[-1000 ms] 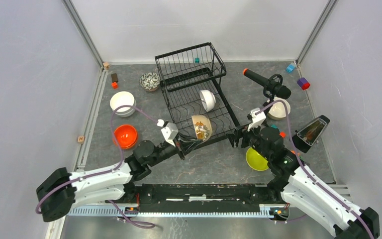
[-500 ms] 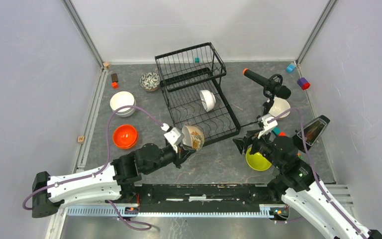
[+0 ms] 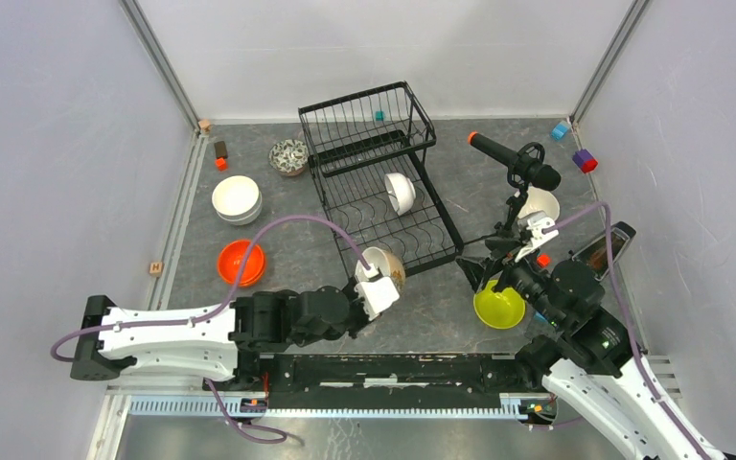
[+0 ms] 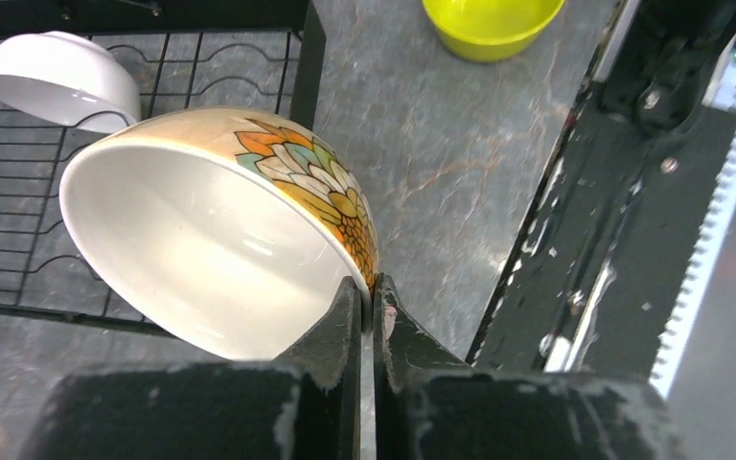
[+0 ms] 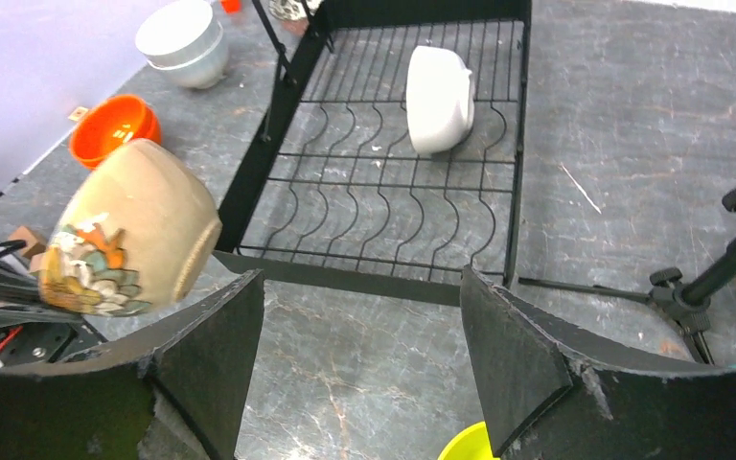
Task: Unload the bowls from the dish rack
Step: Place the bowl at the center of the board.
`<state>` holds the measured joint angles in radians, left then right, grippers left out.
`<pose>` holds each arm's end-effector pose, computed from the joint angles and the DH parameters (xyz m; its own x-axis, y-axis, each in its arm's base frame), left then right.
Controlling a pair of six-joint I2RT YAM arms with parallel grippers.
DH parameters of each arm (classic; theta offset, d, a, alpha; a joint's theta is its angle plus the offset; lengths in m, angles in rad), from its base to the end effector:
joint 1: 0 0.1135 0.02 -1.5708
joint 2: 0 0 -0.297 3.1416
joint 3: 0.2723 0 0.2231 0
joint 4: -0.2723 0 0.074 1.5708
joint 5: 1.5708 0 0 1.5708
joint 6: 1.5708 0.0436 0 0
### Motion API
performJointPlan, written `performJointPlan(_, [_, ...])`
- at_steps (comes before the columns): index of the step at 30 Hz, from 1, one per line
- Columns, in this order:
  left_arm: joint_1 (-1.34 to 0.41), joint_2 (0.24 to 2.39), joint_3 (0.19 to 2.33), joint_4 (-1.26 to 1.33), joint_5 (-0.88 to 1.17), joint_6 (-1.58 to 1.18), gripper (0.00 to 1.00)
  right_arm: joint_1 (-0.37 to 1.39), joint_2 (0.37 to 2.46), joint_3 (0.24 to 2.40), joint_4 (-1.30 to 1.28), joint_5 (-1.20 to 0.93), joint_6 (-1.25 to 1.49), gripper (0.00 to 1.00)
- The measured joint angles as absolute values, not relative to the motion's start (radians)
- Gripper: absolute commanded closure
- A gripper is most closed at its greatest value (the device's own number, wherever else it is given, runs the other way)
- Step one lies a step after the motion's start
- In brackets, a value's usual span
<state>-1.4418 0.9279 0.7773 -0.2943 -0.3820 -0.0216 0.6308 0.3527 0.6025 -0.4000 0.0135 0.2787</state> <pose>0.0376 -0.1632 0.3290 -0.0743 0.4169 -0.9059 0.8755 0.4622 0.1409 0.0415 0.0296 0.3098 -0.2755 0.1395 -0.9511 -0.5234 0.8082 0.2701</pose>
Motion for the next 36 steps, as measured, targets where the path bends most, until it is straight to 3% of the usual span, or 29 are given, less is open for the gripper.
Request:
performJointPlan(16, [-1.565, 1.013, 0.792, -0.413, -0.339, 0.179, 0.98, 0.631, 0.429, 0.638, -0.471, -0.068, 0.275, 0.21])
performJointPlan(36, [-1.628, 1.254, 0.813, -0.439, -0.304, 0.182, 0.98, 0.631, 0.419, 0.578, -0.511, -0.086, 0.283, 0.21])
